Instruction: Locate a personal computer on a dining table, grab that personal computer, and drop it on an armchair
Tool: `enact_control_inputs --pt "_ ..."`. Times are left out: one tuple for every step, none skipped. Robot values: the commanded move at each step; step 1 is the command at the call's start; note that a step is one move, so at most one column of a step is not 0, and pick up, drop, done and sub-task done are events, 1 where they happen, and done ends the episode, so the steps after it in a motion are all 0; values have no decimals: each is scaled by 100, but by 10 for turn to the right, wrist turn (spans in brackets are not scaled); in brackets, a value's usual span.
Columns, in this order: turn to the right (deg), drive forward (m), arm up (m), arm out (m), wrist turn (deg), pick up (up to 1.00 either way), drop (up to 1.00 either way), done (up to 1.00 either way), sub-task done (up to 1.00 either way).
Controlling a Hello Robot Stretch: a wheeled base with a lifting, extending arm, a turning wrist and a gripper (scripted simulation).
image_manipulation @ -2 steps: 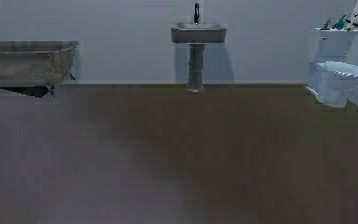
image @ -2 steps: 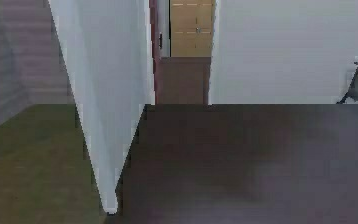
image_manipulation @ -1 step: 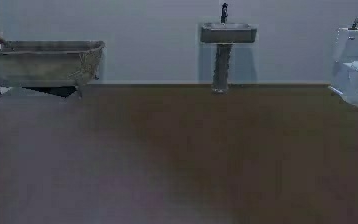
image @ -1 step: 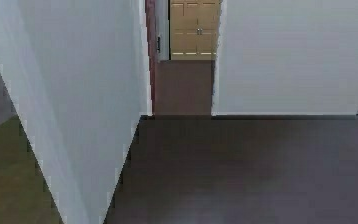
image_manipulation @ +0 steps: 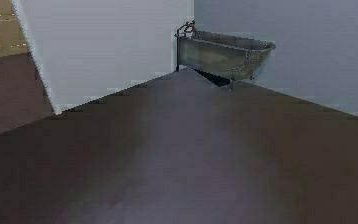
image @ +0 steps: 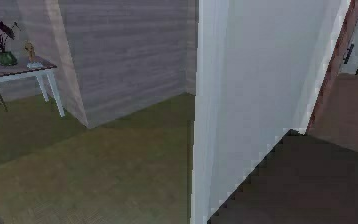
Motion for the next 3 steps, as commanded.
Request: enact_control_inputs --pt "-120 0 0 0 0 0 0 0 0" --pt "0 35 0 0 0 0 0 0 0" --pt "-270 0 0 0 0 0 0 0 0"
